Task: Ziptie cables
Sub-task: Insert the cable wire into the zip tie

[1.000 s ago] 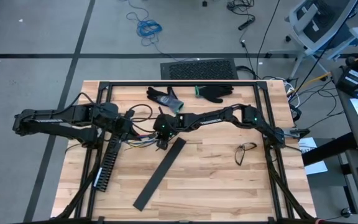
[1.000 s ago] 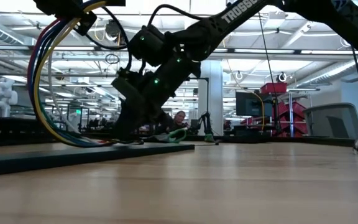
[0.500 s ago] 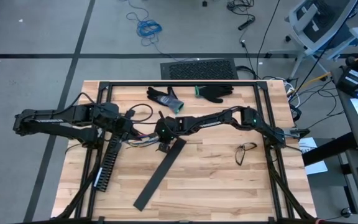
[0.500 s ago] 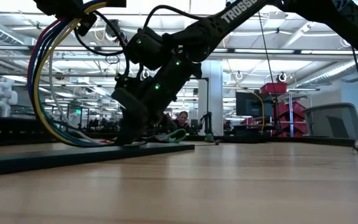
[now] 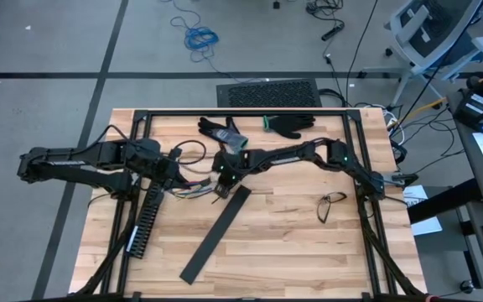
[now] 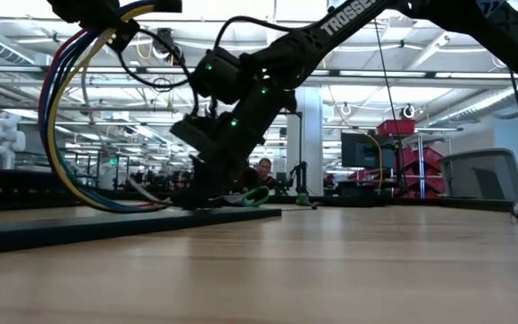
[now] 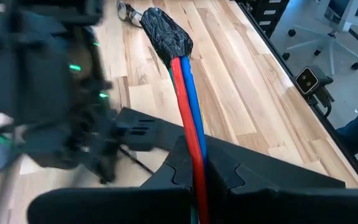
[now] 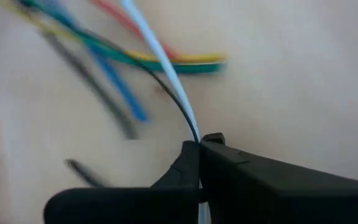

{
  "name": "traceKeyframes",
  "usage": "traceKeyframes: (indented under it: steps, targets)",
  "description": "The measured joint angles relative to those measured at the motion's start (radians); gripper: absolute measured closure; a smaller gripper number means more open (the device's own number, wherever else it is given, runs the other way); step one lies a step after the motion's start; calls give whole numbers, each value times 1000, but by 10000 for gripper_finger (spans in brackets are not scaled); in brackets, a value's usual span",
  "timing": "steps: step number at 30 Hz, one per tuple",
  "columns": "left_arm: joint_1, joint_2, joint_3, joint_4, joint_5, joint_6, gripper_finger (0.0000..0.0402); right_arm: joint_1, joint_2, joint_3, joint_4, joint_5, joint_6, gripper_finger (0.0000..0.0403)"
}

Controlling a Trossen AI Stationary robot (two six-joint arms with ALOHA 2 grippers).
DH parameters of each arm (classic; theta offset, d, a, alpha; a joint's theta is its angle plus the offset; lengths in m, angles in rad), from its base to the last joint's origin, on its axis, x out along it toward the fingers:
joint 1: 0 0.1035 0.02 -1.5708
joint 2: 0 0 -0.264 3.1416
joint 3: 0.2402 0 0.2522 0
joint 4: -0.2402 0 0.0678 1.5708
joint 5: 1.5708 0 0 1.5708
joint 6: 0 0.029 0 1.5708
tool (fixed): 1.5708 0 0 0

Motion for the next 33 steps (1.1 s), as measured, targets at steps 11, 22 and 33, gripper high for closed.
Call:
traceKeyframes:
  steps: [11,22,33]
  targets:
    - [0,-6,0,-50,-4,19,388,-114,-160,2,-365,-16,-125,403]
    - [0,-6,0,-110,-48,101,388,-169,-359,2,-672,30,-110,403]
    - [0,21,0,-54,-83,129,388,-164,-671,-139,-329,135,221,403]
